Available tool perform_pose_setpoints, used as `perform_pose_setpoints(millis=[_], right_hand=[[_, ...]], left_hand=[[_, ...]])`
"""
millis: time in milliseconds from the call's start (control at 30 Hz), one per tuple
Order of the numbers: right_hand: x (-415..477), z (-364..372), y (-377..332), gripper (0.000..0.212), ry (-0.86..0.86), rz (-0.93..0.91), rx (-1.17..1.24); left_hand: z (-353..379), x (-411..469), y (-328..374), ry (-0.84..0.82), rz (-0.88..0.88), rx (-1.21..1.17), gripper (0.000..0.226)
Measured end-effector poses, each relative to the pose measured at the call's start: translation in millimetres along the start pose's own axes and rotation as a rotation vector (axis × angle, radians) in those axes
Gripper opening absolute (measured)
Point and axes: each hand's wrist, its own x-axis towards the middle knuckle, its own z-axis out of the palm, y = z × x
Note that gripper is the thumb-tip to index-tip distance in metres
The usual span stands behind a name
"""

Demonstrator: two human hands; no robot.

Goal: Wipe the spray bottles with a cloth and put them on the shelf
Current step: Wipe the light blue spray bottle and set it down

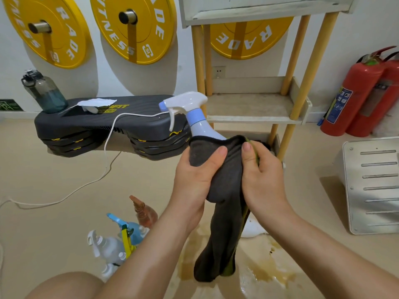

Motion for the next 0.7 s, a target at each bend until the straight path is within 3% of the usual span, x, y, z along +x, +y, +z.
perform_pose_setpoints(millis=[67,167,233,300,367,467,700], right_hand=[[-2,0,-2,0.026,-0.042,0.052,0.022],[8,-6,-15,0.026,-0.372,0.294,0.018],[22,-19,-28,0.035,-0.577,0.293,-0.296],[35,-32,-42,0.037,-0.524,0.155,-0.577],[41,-40,-52,0.032,-0.392,0.113,-0.370],[30,-29,-58,0.031,-0.479,0.303,0.162],[30,-25,-50,0.046,-0.393,0.278,0.153]], left_hand=[[-4,-3,2,-0.033,-0.051,-0.049,0.060],[-10,-3,2,0.073,-0.033,0.016,0.053],[-14,-1,2,0.142,0.057,0.146,0.039],[-15,-1,5,0.123,0.130,0.281,0.030],[-13,-3,8,0.048,0.168,0.375,0.033],[-9,-8,10,-0.056,0.256,0.542,0.044],[-4,-9,11,-0.113,0.335,0.748,0.047]])
